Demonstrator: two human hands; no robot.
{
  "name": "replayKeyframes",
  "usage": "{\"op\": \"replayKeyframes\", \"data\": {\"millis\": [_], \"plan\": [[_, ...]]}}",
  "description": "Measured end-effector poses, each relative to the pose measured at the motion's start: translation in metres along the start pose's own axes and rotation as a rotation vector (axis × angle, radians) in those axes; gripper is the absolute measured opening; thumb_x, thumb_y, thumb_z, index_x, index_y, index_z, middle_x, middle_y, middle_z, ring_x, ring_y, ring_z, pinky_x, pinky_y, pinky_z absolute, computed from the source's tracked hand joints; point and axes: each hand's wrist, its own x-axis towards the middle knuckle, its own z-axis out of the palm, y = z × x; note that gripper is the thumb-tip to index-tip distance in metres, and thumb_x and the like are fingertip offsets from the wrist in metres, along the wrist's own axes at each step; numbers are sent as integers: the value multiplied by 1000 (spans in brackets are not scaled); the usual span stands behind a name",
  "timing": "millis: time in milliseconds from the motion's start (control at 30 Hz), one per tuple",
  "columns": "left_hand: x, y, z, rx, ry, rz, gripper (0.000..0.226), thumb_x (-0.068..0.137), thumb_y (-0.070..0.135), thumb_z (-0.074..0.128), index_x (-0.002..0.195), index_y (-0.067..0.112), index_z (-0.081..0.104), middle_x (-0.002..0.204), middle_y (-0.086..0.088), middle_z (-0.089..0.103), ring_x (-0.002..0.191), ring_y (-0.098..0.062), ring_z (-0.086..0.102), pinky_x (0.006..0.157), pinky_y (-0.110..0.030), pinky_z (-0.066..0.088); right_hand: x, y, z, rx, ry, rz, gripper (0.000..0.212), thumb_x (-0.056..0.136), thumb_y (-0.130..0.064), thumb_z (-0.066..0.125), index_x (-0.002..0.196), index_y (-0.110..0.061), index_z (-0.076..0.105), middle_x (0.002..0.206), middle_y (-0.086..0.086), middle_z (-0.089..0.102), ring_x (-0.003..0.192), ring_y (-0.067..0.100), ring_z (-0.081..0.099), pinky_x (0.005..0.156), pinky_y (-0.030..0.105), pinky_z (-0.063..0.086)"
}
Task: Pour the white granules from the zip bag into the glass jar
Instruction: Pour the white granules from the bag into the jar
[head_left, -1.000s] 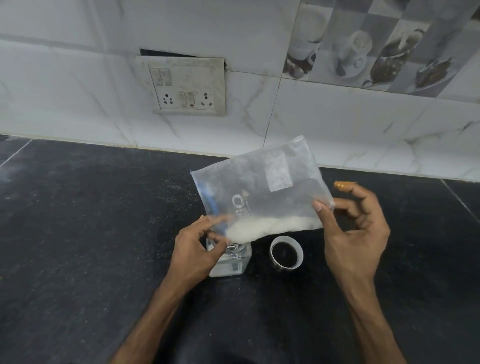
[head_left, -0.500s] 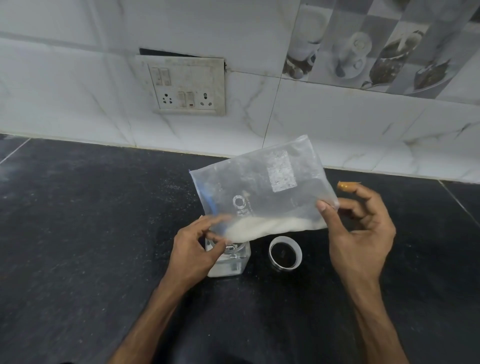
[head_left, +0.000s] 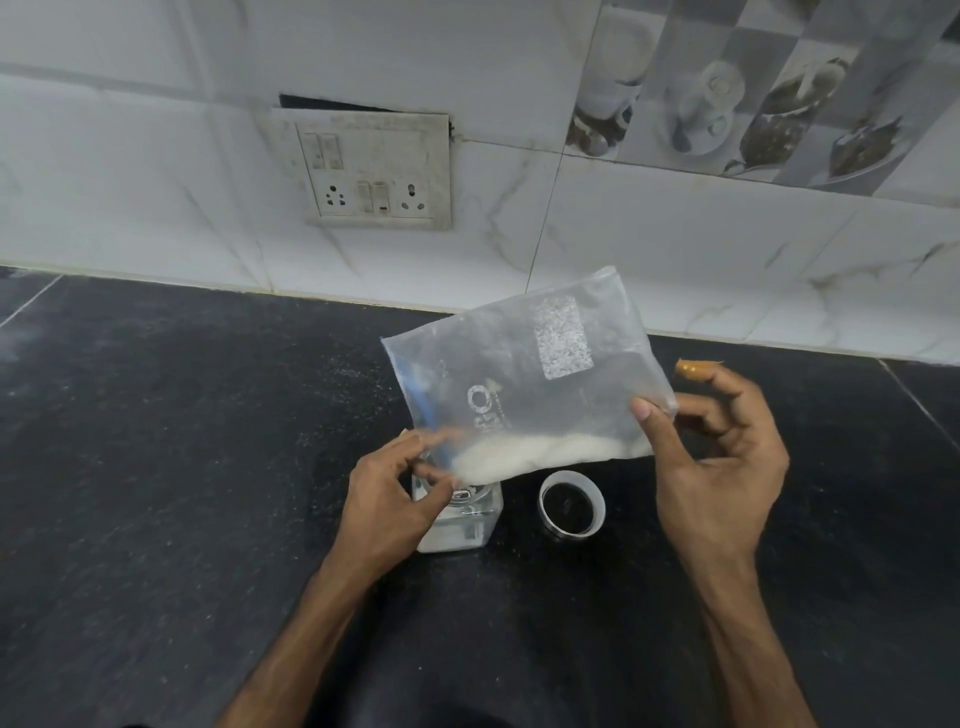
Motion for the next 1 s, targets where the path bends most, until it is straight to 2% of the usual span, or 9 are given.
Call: {"op": "replayKeyframes", "data": {"millis": [100,167,267,400,567,700,800,900,1000], "plan": [[0,-1,-1,9,-8,2,58,77,4,82,118,43,67,113,30,68,75,-5,73,101,-58,50,0,0,1,-2,6,-5,43,78,-5,81,114,-15,61,85,-2,75,86,9,73,94,55,53],[0,-2,0,8,-10,1,55,77,5,82,119,38,68,115,29,68,76,-5,74,102,-60,49,0,-2,2,-7,13,-7,43,78,-5,82,115,-14,61,86,-10,75,86,8,73,95,56,52],[1,0,0,8,16,-8,60,75,7,81,117,48,66,108,28,70,75,-2,72,98,-59,51,-2,-3,3,-29,-22,-8,41,79,-4,81,113,-13,61,92,-25,73,85,5,72,93,55,54],[0,1,0,4,-11,-11,53,77,8,81,121,35,68,111,26,70,76,-4,73,103,-60,48,0,-2,2,-37,0,-27,41,79,-7,81,114,-15,61,91,-20,74,88,7,73,95,54,53],[0,3,0,18,-11,-8,57,77,2,82,118,39,68,113,27,69,74,-5,73,102,-58,49,3,-1,0,-38,-6,-22,41,78,-7,82,113,-15,62,92,-19,74,88,8,73,95,53,53],[-1,4,-1,26,23,-9,66,75,-4,81,114,47,64,113,27,70,76,-5,71,90,-49,58,0,-4,4,-43,-42,-28,36,79,-5,80,109,-11,63,96,-28,71,86,3,72,88,45,58],[-1,6,0,16,3,10,64,77,-2,81,113,49,67,118,15,71,77,-5,74,91,-47,58,2,-1,-1,-47,-3,-18,40,78,-7,81,112,-14,62,89,-14,74,87,7,73,93,53,54],[0,6,-1,18,10,3,65,77,3,80,113,55,65,113,20,72,75,-5,74,92,-47,57,1,-2,-1,-53,-24,0,38,78,-7,80,111,-13,63,91,-16,74,86,6,73,91,49,56],[0,3,-1,15,-9,12,59,77,3,81,115,45,68,116,22,70,75,-6,75,98,-52,54,2,-2,-2,-40,1,-5,40,77,-7,82,112,-13,63,95,-6,75,86,8,73,93,52,54]]}}
